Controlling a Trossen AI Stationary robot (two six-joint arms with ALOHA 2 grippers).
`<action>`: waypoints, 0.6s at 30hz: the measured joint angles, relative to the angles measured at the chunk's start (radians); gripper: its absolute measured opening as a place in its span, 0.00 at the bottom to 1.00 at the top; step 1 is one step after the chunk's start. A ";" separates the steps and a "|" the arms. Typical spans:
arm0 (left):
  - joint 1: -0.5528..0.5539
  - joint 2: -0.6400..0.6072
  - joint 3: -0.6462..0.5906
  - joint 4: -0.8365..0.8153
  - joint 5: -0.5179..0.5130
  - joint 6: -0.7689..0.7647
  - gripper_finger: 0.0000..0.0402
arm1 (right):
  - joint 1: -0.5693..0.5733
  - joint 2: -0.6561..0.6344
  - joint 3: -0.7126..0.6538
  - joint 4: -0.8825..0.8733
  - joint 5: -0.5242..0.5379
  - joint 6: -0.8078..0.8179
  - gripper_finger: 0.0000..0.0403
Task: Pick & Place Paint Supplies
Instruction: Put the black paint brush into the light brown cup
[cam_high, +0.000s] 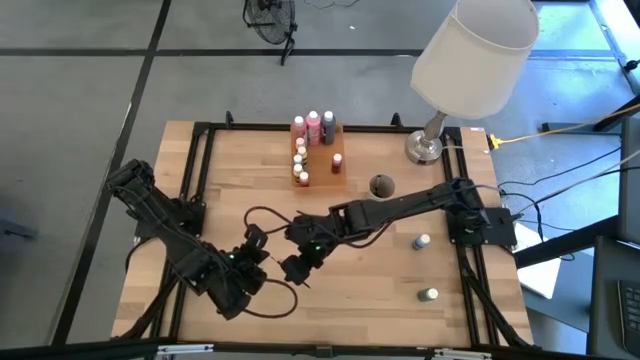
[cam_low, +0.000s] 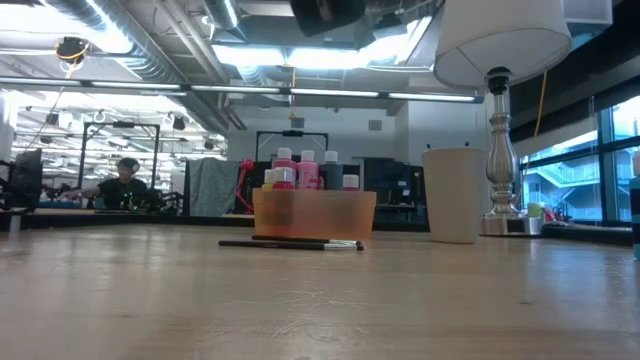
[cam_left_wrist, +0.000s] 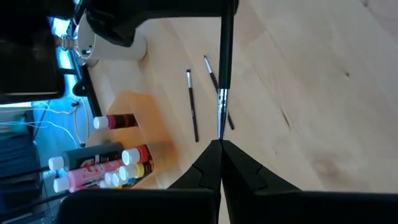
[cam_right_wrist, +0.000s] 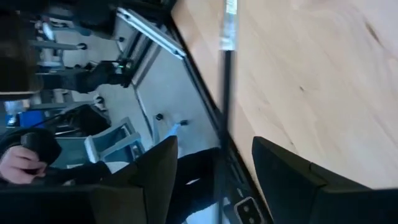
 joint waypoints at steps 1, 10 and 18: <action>0.002 0.000 0.000 0.000 0.001 0.004 0.00 | -0.001 -0.001 0.000 0.009 -0.001 0.000 0.53; 0.028 0.000 0.000 0.012 0.000 0.034 0.00 | -0.008 -0.002 0.001 0.021 -0.010 -0.024 0.53; 0.039 0.000 0.000 0.035 -0.008 0.073 0.00 | -0.011 -0.002 0.001 0.007 -0.013 -0.027 0.50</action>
